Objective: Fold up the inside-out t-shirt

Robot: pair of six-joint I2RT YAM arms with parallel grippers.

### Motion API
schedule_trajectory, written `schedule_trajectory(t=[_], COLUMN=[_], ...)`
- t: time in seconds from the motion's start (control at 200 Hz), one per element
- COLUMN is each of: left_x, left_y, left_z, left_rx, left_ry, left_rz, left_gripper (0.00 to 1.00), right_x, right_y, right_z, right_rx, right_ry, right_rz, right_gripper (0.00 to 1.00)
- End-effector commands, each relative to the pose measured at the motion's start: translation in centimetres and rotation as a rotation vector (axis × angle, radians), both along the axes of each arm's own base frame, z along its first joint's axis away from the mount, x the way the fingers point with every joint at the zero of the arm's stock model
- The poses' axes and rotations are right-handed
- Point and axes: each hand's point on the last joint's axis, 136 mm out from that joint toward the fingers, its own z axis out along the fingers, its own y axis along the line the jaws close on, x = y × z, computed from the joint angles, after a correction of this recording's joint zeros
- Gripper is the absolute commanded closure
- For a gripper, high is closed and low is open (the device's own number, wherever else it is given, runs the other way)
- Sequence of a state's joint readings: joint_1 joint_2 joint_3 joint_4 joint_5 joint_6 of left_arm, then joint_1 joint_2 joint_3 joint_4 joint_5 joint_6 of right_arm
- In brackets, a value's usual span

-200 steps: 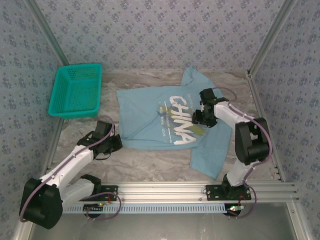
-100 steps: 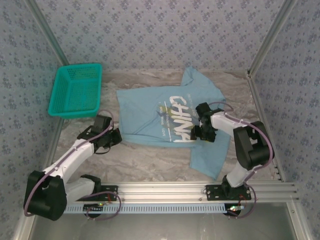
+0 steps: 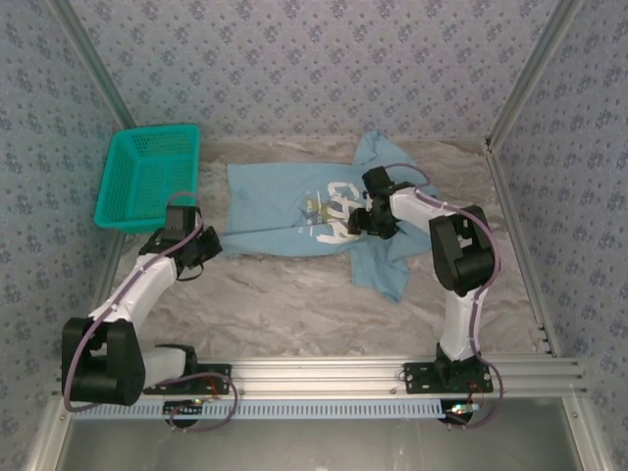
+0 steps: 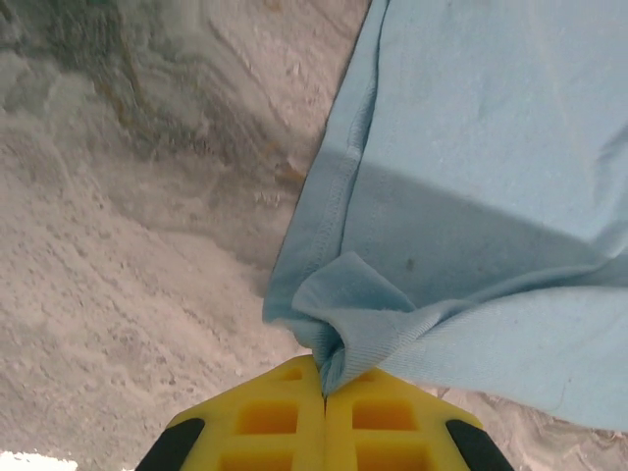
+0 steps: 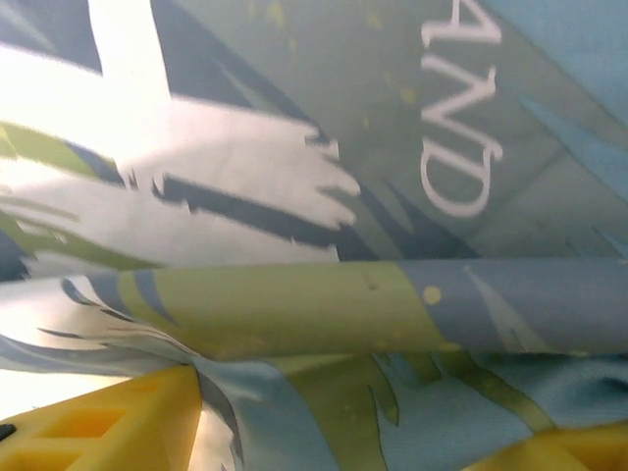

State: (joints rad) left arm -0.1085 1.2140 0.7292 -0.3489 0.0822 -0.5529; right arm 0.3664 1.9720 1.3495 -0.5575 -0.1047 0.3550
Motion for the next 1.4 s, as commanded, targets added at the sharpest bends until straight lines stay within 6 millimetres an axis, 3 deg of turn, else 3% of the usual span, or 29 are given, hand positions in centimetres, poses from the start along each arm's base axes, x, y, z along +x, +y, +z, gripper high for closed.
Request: schedule_trajectory(t=[0.0, 0.055, 0.07, 0.205, 0.29, 0.38, 0.51, 0.625, 0.754, 1.099, 1.394], left_x=[1.1, 1.0, 1.0, 0.8, 0.9, 1.0, 1.1, 1.0, 0.9, 0.7, 0.5], left_y=[0.1, 0.1, 0.2, -0.1, -0.2, -0.4, -0.7, -0.9, -0.9, -0.8, -0.7], left_z=[1.6, 1.6, 1.7, 1.9, 2.2, 2.4, 2.6, 2.7, 2.6, 3.0, 3.3], left_rx=[0.016, 0.017, 0.017, 0.007, 0.001, -0.008, -0.028, -0.035, -0.031, -0.033, -0.031], left_ry=[-0.056, -0.057, -0.059, -0.058, -0.065, -0.073, -0.082, -0.084, -0.083, -0.093, -0.097], left_rz=[-0.013, -0.013, -0.013, -0.023, -0.029, -0.032, -0.041, -0.047, -0.05, -0.048, -0.044], left_gripper=[1.0, 1.0, 1.0, 1.0, 1.0, 1.0, 1.0, 1.0, 1.0, 1.0, 1.0], right_x=[-3.9, -6.0, -7.4, -13.7, -17.0, -19.1, -19.9, -20.0, -19.7, -21.5, -21.3], right_y=[-2.0, -2.7, -3.2, -5.8, -7.0, -8.0, -9.5, -9.5, -8.8, -7.6, -7.2], right_z=[2.0, 3.5, 2.9, 3.5, 3.1, 2.2, 1.2, 0.3, -0.6, -2.3, -2.9], right_rx=[-0.109, -0.13, -0.15, -0.191, -0.169, -0.149, -0.169, -0.131, -0.094, -0.085, -0.112], right_ry=[0.019, 0.002, 0.028, 0.086, 0.131, 0.176, 0.209, 0.219, 0.224, 0.278, 0.263], right_rz=[0.042, 0.042, 0.043, -0.021, -0.109, -0.17, -0.235, -0.27, -0.27, -0.272, -0.257], right_gripper=[0.31, 0.29, 0.29, 0.29, 0.32, 0.4, 0.5, 0.55, 0.56, 0.58, 0.82])
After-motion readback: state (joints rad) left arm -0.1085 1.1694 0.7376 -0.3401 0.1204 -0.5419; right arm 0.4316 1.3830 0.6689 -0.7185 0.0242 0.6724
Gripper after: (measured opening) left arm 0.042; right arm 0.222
